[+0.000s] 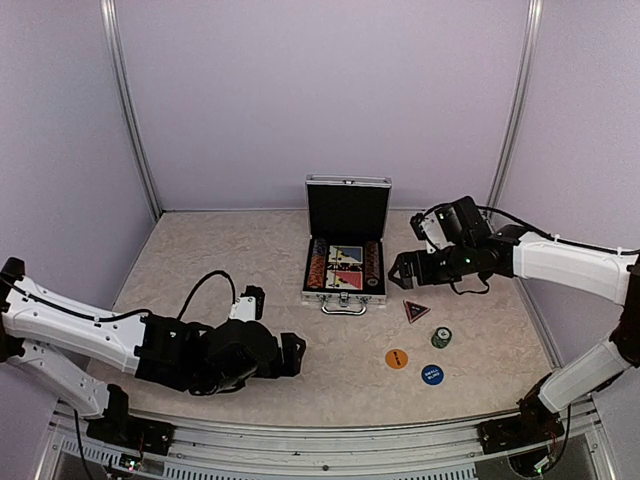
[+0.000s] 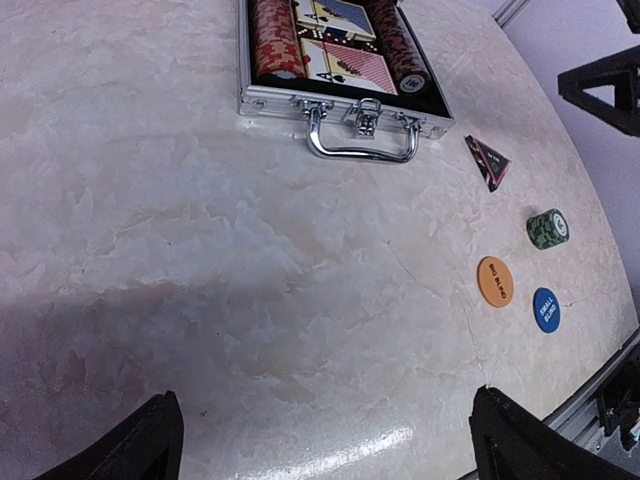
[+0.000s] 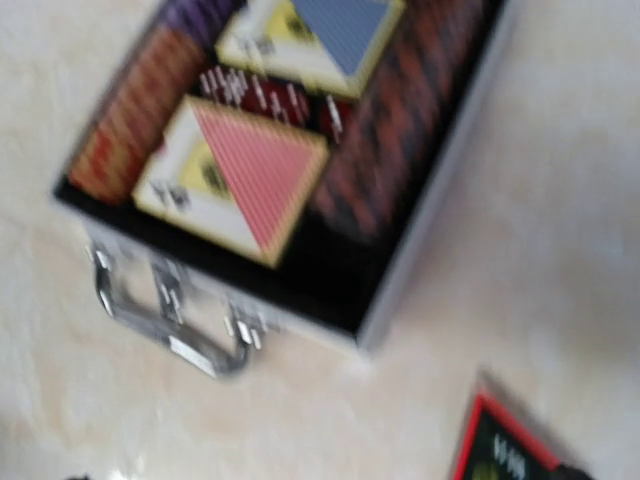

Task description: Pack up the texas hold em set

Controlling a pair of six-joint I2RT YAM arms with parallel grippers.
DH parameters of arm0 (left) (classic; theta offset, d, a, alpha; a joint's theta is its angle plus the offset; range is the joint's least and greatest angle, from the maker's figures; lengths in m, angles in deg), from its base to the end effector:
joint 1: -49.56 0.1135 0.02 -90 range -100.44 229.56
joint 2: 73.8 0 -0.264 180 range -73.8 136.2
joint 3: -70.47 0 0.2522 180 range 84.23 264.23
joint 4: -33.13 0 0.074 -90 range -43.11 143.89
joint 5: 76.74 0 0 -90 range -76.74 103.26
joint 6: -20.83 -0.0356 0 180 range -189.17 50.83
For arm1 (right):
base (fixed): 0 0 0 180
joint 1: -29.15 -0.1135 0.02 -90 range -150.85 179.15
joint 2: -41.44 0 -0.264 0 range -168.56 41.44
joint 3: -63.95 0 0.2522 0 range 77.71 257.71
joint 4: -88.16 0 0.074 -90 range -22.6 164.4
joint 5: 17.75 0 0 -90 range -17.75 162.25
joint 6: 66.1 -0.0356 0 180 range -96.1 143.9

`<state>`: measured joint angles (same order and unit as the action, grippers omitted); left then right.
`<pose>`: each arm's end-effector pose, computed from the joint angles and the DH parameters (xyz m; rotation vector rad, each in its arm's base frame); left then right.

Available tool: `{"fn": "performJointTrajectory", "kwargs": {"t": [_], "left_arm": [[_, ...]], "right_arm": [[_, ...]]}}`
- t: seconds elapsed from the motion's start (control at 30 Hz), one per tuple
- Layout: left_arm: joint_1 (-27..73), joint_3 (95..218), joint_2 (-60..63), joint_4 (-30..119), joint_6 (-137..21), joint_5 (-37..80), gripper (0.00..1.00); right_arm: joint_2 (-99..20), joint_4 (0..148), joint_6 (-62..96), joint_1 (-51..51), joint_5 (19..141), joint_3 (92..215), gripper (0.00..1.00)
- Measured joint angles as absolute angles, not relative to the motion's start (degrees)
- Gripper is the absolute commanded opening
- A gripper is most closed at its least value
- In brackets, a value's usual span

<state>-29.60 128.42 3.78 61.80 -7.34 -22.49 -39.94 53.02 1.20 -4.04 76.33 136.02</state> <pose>0.0711 -0.2605 0.2098 0.0663 2.2835 -0.5699 0.2559 0.1704 0.2570 -0.2567 2.4009 0.5510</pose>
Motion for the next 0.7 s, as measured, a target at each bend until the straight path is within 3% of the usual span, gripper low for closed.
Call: {"fn": "performJointTrajectory", "kwargs": {"t": [0.33, 0.7], "left_arm": [[-21.7, 131.1, 4.1, 62.1, -16.0, -18.1, 0.99], [-13.9, 131.7, 10.2, 57.6, -25.2, -8.5, 0.99]], "right_arm": [[-33.5, 42.9, -7.3, -3.8, 72.5, 132.1, 1.00], [-40.0, 35.8, -12.5, -2.1, 71.1, 131.6, 0.96]]}}
